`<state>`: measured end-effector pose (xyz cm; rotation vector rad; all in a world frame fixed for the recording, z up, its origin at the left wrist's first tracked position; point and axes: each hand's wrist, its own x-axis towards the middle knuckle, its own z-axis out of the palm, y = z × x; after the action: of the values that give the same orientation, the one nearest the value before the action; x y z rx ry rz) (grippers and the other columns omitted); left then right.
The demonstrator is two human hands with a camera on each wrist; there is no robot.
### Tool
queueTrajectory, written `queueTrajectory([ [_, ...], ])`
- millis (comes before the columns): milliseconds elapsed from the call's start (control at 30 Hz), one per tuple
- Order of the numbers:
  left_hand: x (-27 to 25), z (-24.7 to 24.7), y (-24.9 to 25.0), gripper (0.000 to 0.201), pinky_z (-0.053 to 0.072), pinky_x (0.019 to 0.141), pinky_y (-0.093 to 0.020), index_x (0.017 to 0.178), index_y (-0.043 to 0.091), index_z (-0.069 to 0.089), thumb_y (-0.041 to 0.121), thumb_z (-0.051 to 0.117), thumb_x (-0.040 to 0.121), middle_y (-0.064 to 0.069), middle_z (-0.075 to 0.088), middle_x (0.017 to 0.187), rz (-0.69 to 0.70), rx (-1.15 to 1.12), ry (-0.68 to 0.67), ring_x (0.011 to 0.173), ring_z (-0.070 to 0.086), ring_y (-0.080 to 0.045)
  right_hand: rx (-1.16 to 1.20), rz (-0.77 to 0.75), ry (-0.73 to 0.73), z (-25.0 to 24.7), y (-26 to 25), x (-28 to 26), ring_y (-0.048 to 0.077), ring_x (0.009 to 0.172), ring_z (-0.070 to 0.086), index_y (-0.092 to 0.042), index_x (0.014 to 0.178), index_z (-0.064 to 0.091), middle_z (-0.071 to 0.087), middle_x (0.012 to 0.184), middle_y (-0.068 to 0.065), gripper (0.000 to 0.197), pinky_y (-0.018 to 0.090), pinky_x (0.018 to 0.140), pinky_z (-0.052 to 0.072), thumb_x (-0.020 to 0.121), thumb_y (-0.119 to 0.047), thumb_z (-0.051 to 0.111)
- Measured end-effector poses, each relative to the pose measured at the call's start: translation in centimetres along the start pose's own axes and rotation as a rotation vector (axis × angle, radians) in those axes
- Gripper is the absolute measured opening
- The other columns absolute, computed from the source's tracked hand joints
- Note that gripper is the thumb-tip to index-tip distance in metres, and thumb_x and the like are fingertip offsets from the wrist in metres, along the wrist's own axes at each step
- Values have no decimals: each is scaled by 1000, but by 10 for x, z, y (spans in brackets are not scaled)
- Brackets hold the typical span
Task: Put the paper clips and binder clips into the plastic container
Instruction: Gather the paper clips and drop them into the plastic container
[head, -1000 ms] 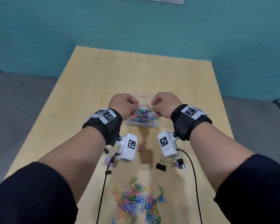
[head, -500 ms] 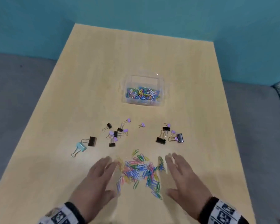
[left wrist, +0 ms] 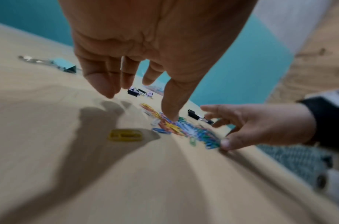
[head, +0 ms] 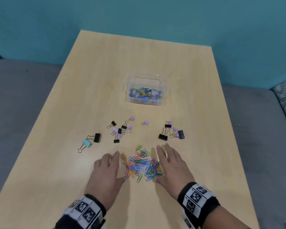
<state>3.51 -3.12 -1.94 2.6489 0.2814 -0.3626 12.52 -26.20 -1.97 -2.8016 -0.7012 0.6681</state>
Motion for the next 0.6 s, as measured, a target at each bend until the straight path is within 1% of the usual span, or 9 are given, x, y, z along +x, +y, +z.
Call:
queueTrajectory([
  [33,-10,0,0,87,47,88,-41,141,16,34,39,77,69,-5,43,116,-36,-44,-14,98,45,-27,29,35,7,-1,1,-6,28,141,12,-31,149,-8,3,158,4,107,41,110,29,75,-59,65],
  [67,-19,3,-1,86,44,90,-37,143,19,31,38,75,71,0,39,112,-69,-93,-47,97,43,-24,64,70,-3,0,2,-14,27,137,17,-31,149,-8,6,157,3,108,39,108,31,74,-58,65],
  [133,-32,14,-1,85,40,93,-32,145,24,27,34,71,73,6,33,110,-121,-185,-99,100,41,-20,102,114,-32,6,0,-24,25,132,18,-34,148,-10,9,155,1,108,37,106,32,74,-56,66],
  [233,-24,26,8,83,43,93,-33,143,22,34,24,74,70,7,37,107,-85,-234,-16,100,45,-20,110,88,13,12,-10,-17,24,127,19,-35,148,-5,12,153,1,103,36,103,34,76,-47,68],
  [267,-18,27,14,82,43,93,-32,142,20,37,21,74,69,6,38,108,-78,-240,13,101,46,-21,120,73,27,12,-15,-11,24,126,19,-35,148,-2,13,152,1,100,36,103,35,77,-45,68],
  [333,-4,26,27,81,41,94,-29,142,20,37,20,74,71,3,40,112,-87,-257,48,107,46,-21,140,46,42,12,-26,2,25,126,19,-33,148,1,15,151,2,95,35,104,35,80,-41,68],
  [433,16,21,38,84,40,98,-34,144,25,31,26,75,73,-3,36,130,-68,-179,61,114,37,-23,132,19,49,10,-38,17,26,127,20,-30,149,8,19,150,4,91,36,103,37,81,-36,69],
  [533,32,17,43,88,35,104,-36,146,28,24,34,75,75,-5,20,149,-8,-56,15,126,25,-27,94,0,42,9,-41,27,28,124,24,-25,147,19,25,147,6,82,36,102,37,82,-33,68],
  [600,41,16,46,81,30,106,-33,146,26,26,32,71,78,-5,18,152,39,6,-32,129,21,-26,72,-20,45,8,-42,31,29,121,28,-22,144,28,30,142,7,72,36,100,38,83,-26,66],
])
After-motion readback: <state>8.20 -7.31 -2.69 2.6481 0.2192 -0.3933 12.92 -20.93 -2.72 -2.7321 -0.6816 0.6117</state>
